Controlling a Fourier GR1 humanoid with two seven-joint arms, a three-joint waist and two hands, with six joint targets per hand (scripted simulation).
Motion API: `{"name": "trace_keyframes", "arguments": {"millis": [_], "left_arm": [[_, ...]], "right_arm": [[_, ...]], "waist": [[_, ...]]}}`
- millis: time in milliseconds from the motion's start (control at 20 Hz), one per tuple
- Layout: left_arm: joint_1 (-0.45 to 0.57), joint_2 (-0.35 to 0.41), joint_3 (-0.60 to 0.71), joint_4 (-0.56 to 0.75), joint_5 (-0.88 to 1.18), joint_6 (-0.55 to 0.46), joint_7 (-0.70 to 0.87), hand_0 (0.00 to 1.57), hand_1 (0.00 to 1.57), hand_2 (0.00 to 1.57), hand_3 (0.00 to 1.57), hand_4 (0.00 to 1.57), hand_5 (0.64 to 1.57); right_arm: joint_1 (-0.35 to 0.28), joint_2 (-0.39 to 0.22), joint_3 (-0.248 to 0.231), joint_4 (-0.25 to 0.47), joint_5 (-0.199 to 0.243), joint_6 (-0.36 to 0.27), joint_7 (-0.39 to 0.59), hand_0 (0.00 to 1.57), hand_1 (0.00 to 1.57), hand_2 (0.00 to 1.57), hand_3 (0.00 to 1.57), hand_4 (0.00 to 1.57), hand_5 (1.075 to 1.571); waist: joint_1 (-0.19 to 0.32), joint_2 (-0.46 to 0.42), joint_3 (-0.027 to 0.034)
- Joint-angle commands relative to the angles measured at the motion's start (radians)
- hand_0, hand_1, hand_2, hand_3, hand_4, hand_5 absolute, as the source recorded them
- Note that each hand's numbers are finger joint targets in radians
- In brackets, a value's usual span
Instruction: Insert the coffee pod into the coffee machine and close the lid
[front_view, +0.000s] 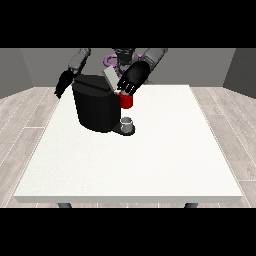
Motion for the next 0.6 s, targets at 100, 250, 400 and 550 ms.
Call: {"name": "trace_keyframes", "arguments": {"millis": [100,250,400,550], "left_arm": [[-0.003,0.011,0.004,0.008,-0.013,0.036,-0.022,1.19,1.19,1.21,1.17,0.36,1.571],[-0.021,0.013,-0.014,-0.006,-0.042,0.073,-0.029,1.27,1.27,1.27,1.18,0.17,1.571],[0.014,0.008,-0.057,-0.014,-0.079,0.085,-0.070,1.22,1.22,1.23,1.10,0.00,1.571],[0.007,0.031,-0.067,-0.002,-0.106,0.098,-0.074,1.17,1.17,1.19,1.07,0.00,1.571]], "right_arm": [[0.033,0.005,0.020,-0.007,0.010,0.007,-0.025,0.00,0.00,0.00,0.00,0.00,1.571],[-0.034,-0.008,0.003,-0.004,0.008,-0.001,-0.006,0.00,0.00,0.00,0.00,0.00,1.571],[-0.032,0.024,-0.001,0.011,0.009,-0.038,-0.004,0.00,0.00,0.00,0.00,0.00,1.571],[0.012,0.032,0.031,-0.018,0.024,-0.029,-0.045,0.00,0.00,0.00,0.00,0.00,1.571]], "waist": [[-0.020,0.011,0.0001],[-0.006,0.033,0.0002],[0.027,0.046,0.0001],[-0.018,0.038,0.0002]]}}
